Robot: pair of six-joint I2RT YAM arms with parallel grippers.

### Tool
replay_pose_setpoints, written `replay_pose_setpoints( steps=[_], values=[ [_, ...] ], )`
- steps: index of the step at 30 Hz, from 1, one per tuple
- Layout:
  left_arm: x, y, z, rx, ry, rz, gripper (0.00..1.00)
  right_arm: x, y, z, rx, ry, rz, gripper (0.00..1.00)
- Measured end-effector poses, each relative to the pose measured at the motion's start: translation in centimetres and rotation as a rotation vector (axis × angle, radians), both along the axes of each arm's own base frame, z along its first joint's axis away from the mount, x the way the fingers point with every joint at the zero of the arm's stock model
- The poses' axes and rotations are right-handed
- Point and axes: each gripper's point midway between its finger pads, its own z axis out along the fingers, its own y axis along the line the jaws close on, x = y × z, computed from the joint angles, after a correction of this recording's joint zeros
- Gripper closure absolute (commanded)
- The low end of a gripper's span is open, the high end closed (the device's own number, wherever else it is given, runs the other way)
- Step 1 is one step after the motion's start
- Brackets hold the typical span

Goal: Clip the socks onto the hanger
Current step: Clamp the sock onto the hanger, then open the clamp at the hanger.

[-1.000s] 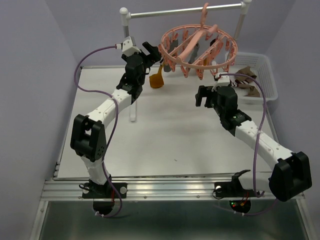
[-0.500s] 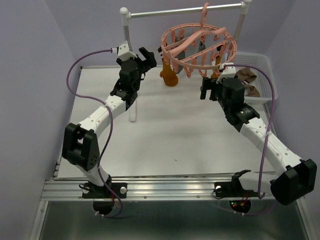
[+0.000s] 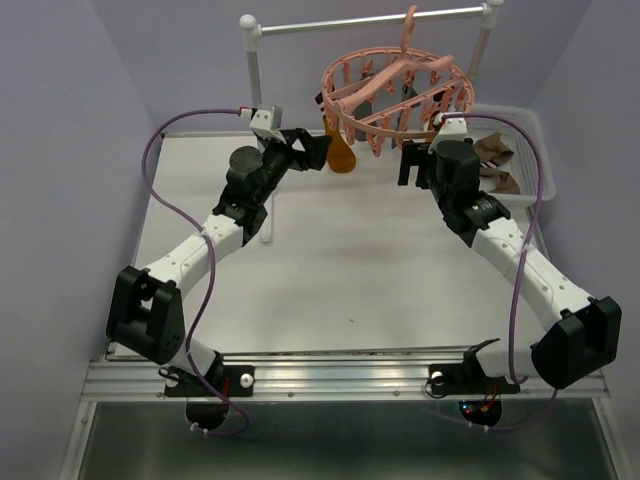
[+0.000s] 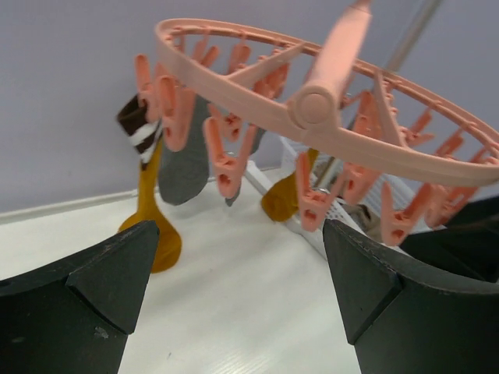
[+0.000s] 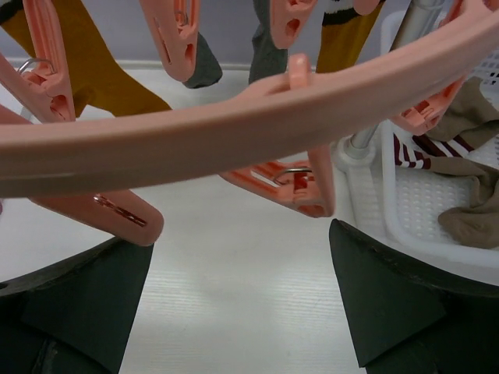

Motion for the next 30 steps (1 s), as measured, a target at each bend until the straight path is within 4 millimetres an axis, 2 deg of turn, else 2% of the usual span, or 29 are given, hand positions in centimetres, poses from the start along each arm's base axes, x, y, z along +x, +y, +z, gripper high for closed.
replay_pose_setpoints(
  steps=[4,12,17,21,29,30],
  values=[
    [-1.8,-2.3,1.2,0.015,-0.075,-0.140,0.01,0.7,0.2,0.0,-0.007,0.004,-0.003,0.00],
    [-4.0,-5.3,2.4,0.040,-0.151,-0.274,0.01,0.8,0.9,0.6,-0.016,-0.003,0.042,0.02],
    [-3.7,-6.5,2.7,0.048,-0.169,-0.304,0.02,1.2,1.5,1.1,-0.020,-0.008,0.071,0.02],
    [-2.7,-7.0,2.1,0.062,-0.159,-0.312,0.02,1.4,1.8,1.0,-0.025,-0.005,0.087,0.02],
    [-1.1,-6.4,-0.1,0.047,-0.111,-0.388,0.02,1.9,2.3,0.6,-0.035,0.008,0.106,0.02],
    [-1.0,-6.4,-0.2,0.041,-0.109,-0.398,0.05,2.0,2.4,0.6,-0.035,0.008,0.109,0.02]
  ],
)
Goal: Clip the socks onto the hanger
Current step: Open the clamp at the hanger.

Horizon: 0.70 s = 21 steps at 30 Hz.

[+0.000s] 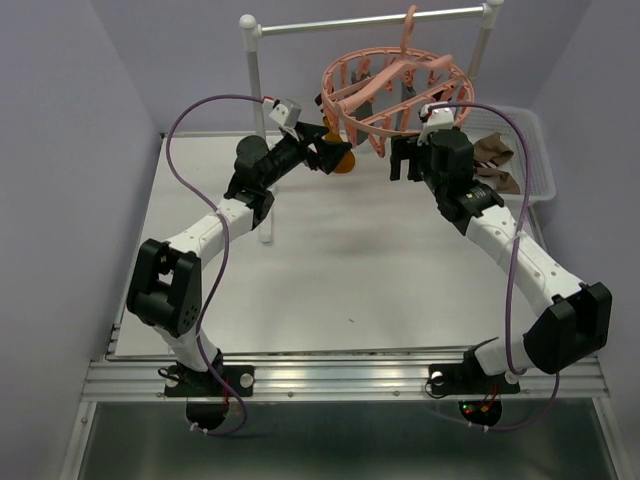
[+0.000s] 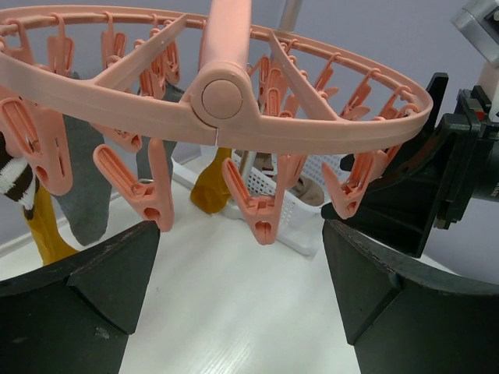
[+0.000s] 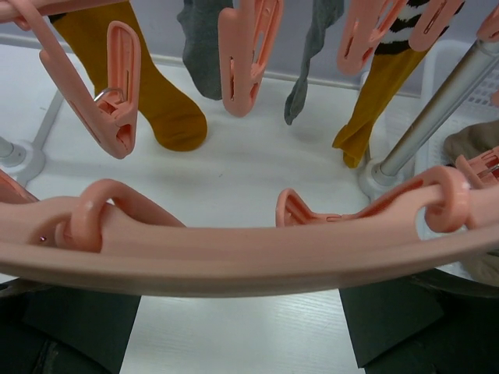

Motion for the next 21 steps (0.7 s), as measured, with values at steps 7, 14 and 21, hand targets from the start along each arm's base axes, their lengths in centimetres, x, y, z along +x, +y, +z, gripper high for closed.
replay_pose_setpoints(
  steps=[7,14,21],
  values=[
    [-0.4,0.0,0.1,-0.022,0.002,-0.058,0.09,0.2,0.3,0.2,0.003,-0.002,0.009,0.02],
    [-0.6,-0.2,0.5,-0.045,0.007,-0.068,0.09,0.4,0.7,0.0,0.005,0.005,0.025,0.02],
    [0.6,-0.5,1.5,-0.071,0.012,-0.046,0.10,0.4,0.9,-0.1,0.014,0.008,0.038,0.02]
  ],
)
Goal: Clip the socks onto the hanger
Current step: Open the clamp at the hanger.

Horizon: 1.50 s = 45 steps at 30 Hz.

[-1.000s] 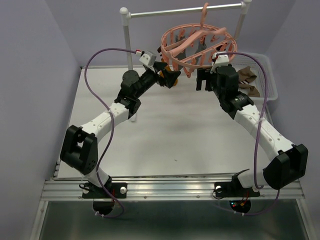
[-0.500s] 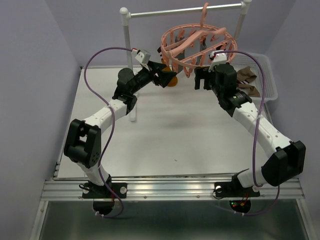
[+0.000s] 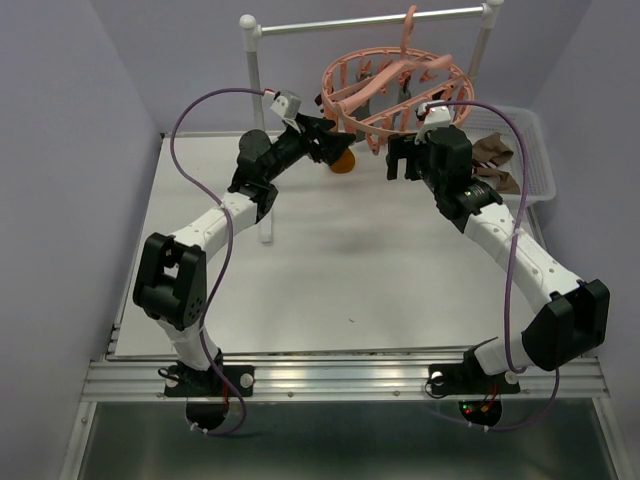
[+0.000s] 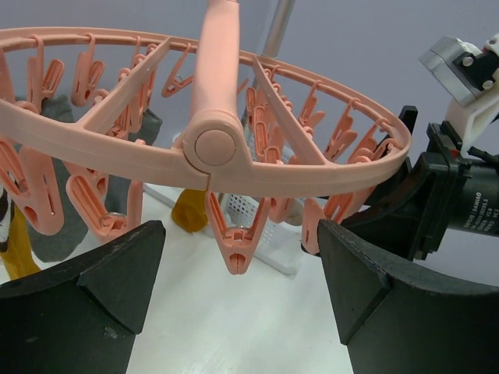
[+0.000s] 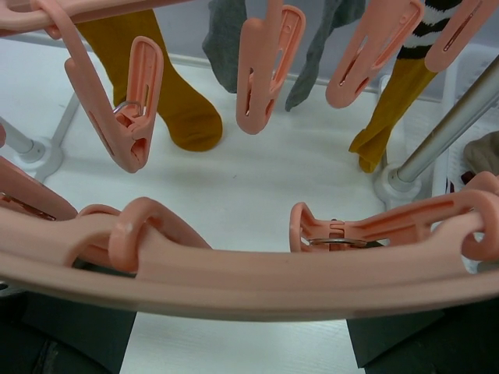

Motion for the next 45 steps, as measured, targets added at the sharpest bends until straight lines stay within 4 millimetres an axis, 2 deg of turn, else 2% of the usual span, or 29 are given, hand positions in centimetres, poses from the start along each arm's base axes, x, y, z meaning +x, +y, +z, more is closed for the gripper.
replay_pose_setpoints(
  steps=[9,15,23,25,45],
  values=[
    [1.0,-0.5,-1.0,0.003,0.037,0.003,0.14,-0.1,0.6,0.2,0.018,0.000,0.028,0.02],
    [1.0,-1.1,-0.1,-0.008,0.023,-0.006,0.16,-0.1,0.8,0.5,0.026,-0.003,0.035,0.02],
    [1.0,-2.0,-0.2,-0.001,0.018,0.027,0.20,-0.1,0.8,0.5,0.027,-0.002,0.038,0.02],
    [1.0,-2.0,-0.3,0.001,0.021,0.037,0.24,-0.1,0.8,0.5,0.028,-0.002,0.039,0.02],
    [1.6,-1.8,0.0,-0.014,0.038,0.077,0.30,-0.1,1.2,0.4,0.030,0.002,0.056,0.02]
  ],
)
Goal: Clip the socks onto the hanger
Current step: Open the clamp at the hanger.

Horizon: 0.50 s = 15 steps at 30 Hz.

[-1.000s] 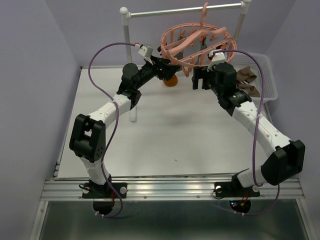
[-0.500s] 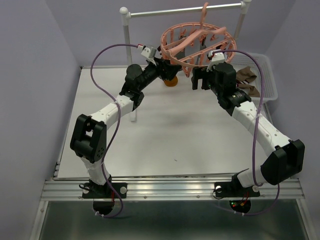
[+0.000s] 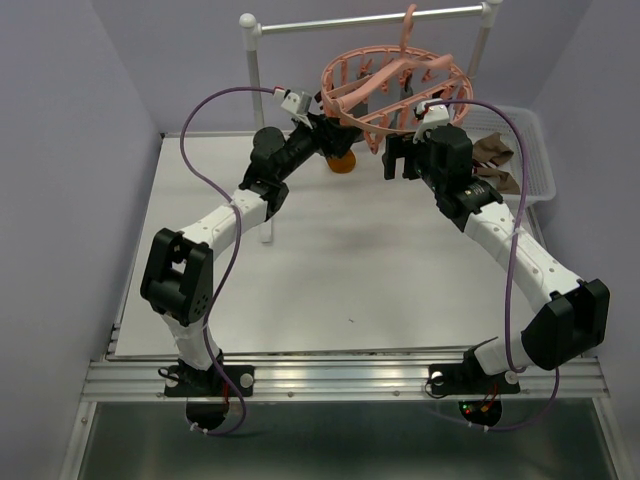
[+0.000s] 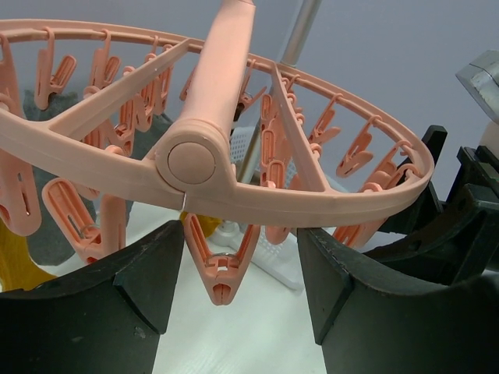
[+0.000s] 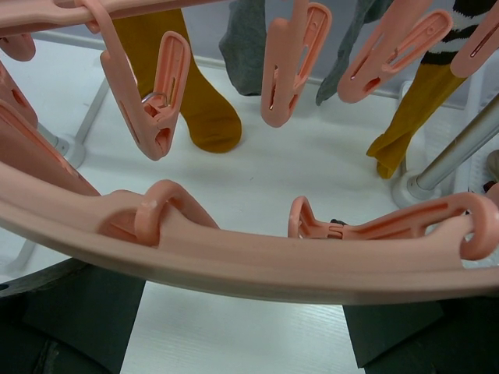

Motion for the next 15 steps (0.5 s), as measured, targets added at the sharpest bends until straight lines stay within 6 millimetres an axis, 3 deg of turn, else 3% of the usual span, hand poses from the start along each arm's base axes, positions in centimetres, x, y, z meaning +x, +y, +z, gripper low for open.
replay_pose_setpoints(
  steps=[15],
  values=[
    [-0.08,-0.43,0.08,-0.011,0.007,0.016,0.48,-0.04,0.12,-0.01,0.002,0.001,0.007,0.02]
  ],
)
